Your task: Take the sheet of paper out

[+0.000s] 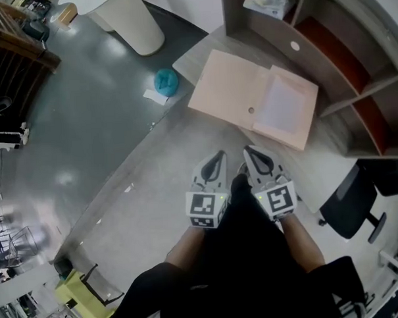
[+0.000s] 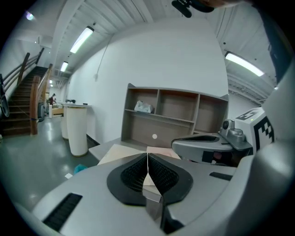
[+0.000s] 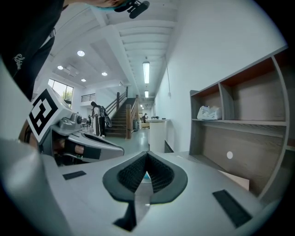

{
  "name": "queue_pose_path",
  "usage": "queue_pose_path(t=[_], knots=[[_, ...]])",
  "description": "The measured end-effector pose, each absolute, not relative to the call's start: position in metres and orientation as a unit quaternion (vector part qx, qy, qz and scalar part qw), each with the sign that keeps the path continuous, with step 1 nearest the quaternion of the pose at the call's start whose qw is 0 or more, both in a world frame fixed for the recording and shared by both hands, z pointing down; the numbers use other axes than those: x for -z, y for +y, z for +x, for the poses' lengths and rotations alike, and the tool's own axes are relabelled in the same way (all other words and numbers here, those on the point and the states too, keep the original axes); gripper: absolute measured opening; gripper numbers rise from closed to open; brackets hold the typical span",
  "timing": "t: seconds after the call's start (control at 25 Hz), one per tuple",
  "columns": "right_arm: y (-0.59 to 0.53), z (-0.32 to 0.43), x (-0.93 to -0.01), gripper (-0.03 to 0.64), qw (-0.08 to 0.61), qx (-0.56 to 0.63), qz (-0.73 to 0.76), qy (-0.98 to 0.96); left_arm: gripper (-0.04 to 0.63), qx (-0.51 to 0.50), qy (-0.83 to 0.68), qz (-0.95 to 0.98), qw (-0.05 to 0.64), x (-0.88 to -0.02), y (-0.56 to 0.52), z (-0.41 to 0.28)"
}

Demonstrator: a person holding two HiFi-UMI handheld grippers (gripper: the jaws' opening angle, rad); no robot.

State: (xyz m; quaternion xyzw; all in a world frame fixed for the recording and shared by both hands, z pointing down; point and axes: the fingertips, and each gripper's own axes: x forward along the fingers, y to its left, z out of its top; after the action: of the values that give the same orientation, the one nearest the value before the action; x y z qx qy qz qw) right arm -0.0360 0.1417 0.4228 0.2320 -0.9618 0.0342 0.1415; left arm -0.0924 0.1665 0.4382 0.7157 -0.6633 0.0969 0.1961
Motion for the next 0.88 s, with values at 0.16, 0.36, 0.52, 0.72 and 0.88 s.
queue_pose_path(t=[0.16,0.36,0.52,0.72,0.88], knots=[[0.109,-0.031,-0.432,0.017,0.143,-0.043,0.243,-0.958,0.046,-0.115,-0.642,0.730,0.204,-0.450,0.130,-0.084],[0.067,-0.015,-0.447,0.017,0.142,-0.060,0.265,-0.952,0.046,-0.144,-0.609,0.750,0.214,-0.465,0.087,-0.068],[0.042,0.001,-0.456,0.017,0.146,-0.072,0.281,-0.946,0.046,-0.165,-0.584,0.764,0.217,-0.471,0.062,-0.054],[0.021,0.019,-0.458,0.017,0.146,-0.070,0.291,-0.943,0.046,-0.177,-0.576,0.770,0.212,-0.476,0.033,-0.045],[0.012,0.034,-0.466,0.017,0.156,-0.084,0.303,-0.936,0.046,-0.185,-0.563,0.775,0.218,-0.477,0.021,-0.034]])
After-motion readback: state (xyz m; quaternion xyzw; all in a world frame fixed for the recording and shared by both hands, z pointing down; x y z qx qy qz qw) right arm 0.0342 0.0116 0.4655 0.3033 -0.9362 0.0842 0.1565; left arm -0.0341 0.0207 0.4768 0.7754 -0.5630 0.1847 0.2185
